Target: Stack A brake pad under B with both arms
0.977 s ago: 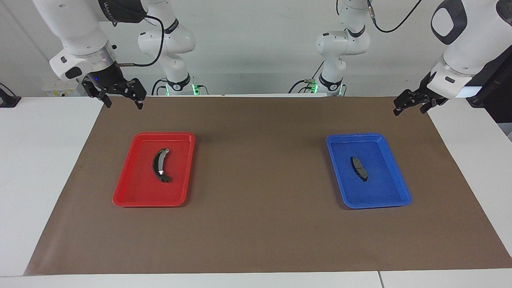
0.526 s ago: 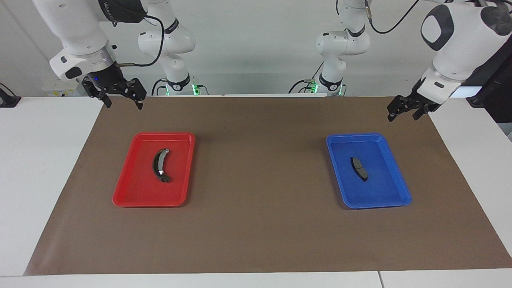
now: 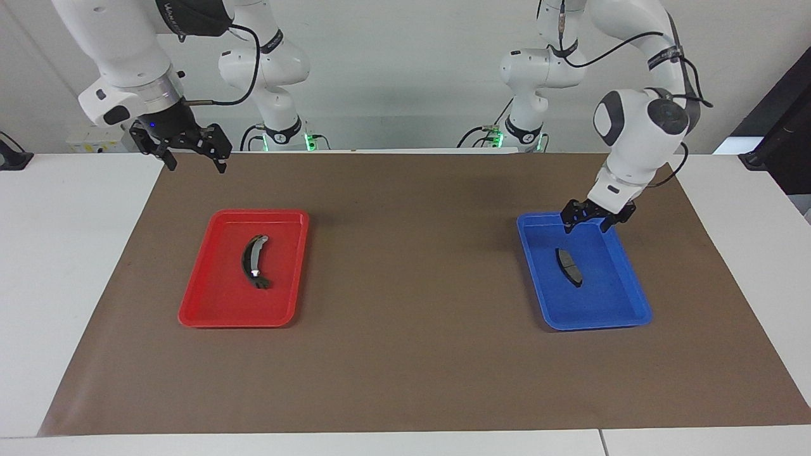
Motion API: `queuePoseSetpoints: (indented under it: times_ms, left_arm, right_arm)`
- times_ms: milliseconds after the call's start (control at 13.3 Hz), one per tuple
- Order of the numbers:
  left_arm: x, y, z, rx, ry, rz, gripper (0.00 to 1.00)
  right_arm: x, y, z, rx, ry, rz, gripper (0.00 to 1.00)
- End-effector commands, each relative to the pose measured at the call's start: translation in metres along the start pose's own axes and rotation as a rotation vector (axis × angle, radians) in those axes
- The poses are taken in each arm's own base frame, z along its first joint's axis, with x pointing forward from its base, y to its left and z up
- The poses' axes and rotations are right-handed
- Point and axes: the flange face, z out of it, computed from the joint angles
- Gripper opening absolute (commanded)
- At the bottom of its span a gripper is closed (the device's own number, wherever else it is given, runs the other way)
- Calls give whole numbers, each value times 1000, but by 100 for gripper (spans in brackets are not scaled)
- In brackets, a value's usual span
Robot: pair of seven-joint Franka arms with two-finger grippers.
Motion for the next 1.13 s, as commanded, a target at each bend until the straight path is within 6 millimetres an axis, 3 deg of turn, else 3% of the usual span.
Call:
queuePoseSetpoints:
  times_ms: [0, 150, 225, 301, 451, 526, 676, 827, 1052]
  left_arm:
    - [-2, 0, 55, -7, 49, -47, 93]
    - [-2, -1, 86, -3, 43, -64, 92]
    - [-2, -1, 92, -2, 43, -65, 90]
    - [-2, 3, 99, -1, 37, -60, 80]
    - [0, 10, 98, -1, 48, -38, 33]
    - [2, 9, 96, -2, 54, -39, 24]
    - [6, 6, 88, -3, 69, -48, 14]
    - [10, 7, 73, -7, 89, -52, 12]
    - [8, 16, 23, -14, 77, -38, 12]
  right_arm:
    - [-2, 3, 0, 4, -6, 12, 100]
    - [-1, 5, 1, 4, -5, 15, 100]
    - [-1, 1, 0, 4, 1, -1, 100]
    - [-1, -4, 6, 3, 5, -17, 100]
    - [-2, -9, 25, 13, 67, -30, 100]
    - [-4, -10, 40, 17, 83, -31, 100]
    - [0, -12, 78, 23, 73, -43, 100]
    - [15, -18, 115, 47, 30, -64, 100]
    - [18, -17, 184, 44, 38, -97, 100]
